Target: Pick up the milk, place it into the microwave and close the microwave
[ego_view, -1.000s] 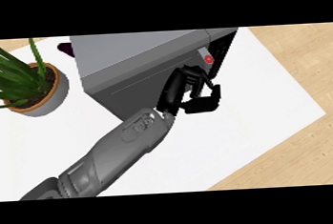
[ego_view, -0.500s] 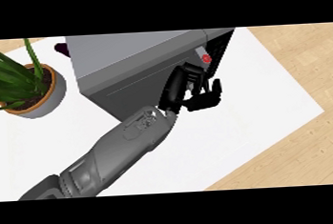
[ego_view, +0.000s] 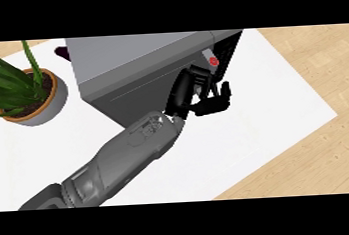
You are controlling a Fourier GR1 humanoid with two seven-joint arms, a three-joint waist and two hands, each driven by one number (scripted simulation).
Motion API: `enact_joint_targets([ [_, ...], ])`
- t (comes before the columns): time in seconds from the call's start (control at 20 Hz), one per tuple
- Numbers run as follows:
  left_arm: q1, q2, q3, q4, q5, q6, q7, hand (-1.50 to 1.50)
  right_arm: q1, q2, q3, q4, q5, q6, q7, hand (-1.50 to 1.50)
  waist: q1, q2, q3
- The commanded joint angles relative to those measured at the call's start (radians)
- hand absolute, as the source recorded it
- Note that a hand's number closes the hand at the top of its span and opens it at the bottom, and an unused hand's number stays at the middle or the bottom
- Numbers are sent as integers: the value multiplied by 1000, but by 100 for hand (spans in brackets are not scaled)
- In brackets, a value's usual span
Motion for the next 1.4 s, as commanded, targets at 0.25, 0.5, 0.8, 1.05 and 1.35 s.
enact_joint_targets([
  [0.25,-75,-56,103,150,57,134,16,150,4,-22,-50,8,-45,-10,19,-150,52,0,1],
  [0.5,-76,-44,65,189,81,89,12,150,6,-45,-102,2,-66,-27,29,-150,86,-1,-1],
  [0.8,-73,15,27,224,118,18,12,150,18,-60,-148,-18,-82,-39,36,-150,117,2,-2],
  [1.05,-70,37,7,242,138,-4,-14,-150,33,-52,-161,-33,-104,-53,44,-150,158,3,-3],
  [1.35,-73,41,-10,249,172,-38,-24,-150,64,-63,-186,-55,-111,-63,63,-150,169,2,-3],
])
